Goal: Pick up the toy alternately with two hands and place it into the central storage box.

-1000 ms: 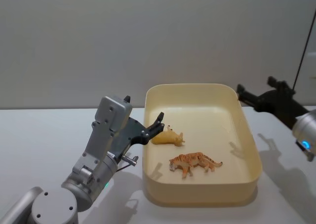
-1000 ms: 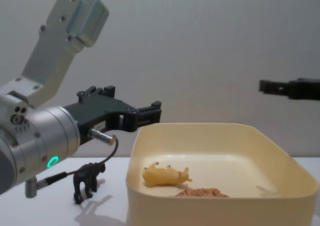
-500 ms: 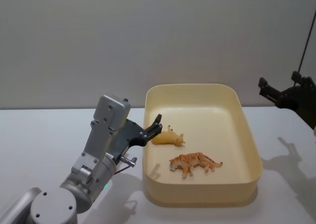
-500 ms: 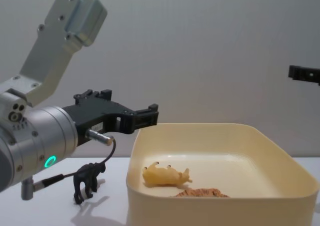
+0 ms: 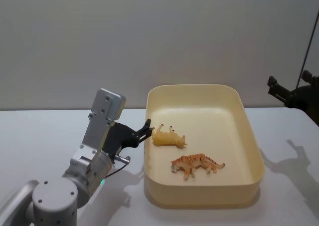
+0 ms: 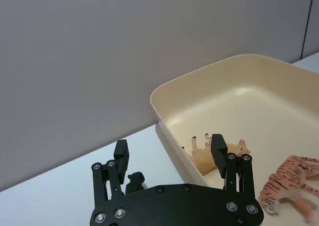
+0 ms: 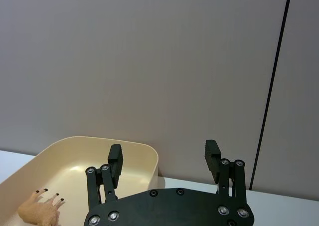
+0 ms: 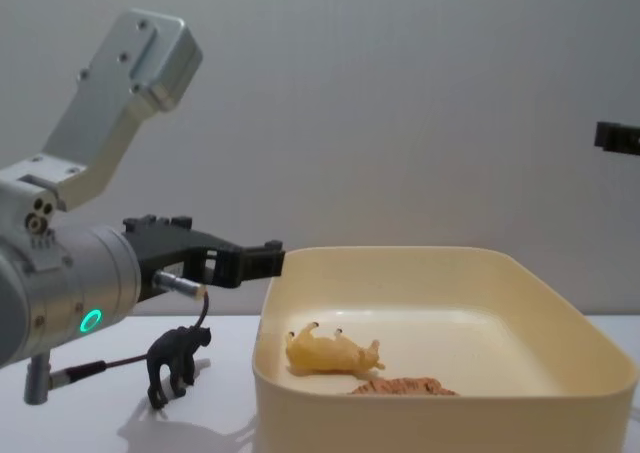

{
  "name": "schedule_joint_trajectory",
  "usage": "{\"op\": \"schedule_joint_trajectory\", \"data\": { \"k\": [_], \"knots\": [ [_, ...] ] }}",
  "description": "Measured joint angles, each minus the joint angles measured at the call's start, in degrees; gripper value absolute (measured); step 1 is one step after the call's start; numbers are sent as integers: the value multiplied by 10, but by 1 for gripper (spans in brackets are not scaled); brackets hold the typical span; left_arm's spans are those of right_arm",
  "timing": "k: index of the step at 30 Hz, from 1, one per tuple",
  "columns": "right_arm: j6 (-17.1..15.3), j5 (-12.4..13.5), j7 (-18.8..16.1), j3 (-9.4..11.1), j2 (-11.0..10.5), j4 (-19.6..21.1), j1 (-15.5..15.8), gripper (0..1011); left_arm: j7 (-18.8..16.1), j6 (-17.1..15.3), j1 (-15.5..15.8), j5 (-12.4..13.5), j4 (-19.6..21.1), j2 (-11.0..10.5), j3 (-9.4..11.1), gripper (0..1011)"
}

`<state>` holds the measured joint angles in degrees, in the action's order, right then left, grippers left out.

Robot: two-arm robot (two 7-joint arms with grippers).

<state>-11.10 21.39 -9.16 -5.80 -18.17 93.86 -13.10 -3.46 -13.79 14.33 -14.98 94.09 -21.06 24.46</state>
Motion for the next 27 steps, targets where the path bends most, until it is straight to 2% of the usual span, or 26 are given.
{"op": "schedule_joint_trajectory", "data": {
  "k": [6, 15, 27],
  "knots": [
    [0, 1, 2, 1, -1, 2, 2, 1001, 5, -32, 25, 1, -37, 14, -7, 1001],
    [1, 2, 3, 2, -3, 5, 3, 1001, 6, -56, 51, 4, -80, 28, -15, 1002],
    [1, 3, 4, 3, -3, 6, 4, 1001, -8, -82, 63, 3, -114, 36, -24, 1001]
  ]
}}
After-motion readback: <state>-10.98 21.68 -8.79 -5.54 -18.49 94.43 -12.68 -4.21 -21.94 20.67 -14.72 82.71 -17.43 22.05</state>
